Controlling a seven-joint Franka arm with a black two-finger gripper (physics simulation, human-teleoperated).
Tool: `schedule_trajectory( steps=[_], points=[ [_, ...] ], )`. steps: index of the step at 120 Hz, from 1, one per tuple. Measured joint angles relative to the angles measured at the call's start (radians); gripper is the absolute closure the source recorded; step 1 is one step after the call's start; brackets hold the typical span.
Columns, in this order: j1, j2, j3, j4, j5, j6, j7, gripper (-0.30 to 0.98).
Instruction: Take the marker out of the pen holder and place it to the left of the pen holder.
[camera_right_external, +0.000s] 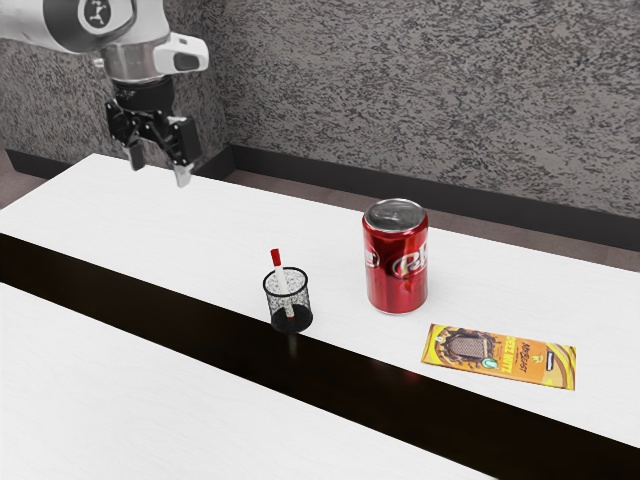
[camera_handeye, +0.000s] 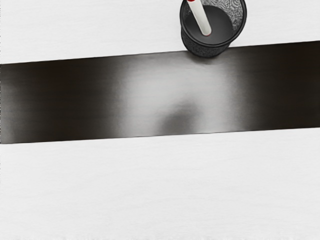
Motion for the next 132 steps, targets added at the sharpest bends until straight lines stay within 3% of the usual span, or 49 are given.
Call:
schedule_trajectory(
  steps=[20, 41, 76, 132],
  points=[
    [0.004, 0.015, -0.004, -0.005, 0.009, 0.019, 0.005, 0.0],
    [0.0, 0.133, -0.004, -0.041, -0.049, 0.151, -0.003, 0.0],
    [-0.021, 0.292, -0.004, -0.082, -0.071, 0.392, -0.029, 0.0],
    [-0.009, 0.507, -0.004, 0.001, -0.076, 0.602, -0.048, 0.0]
  ],
)
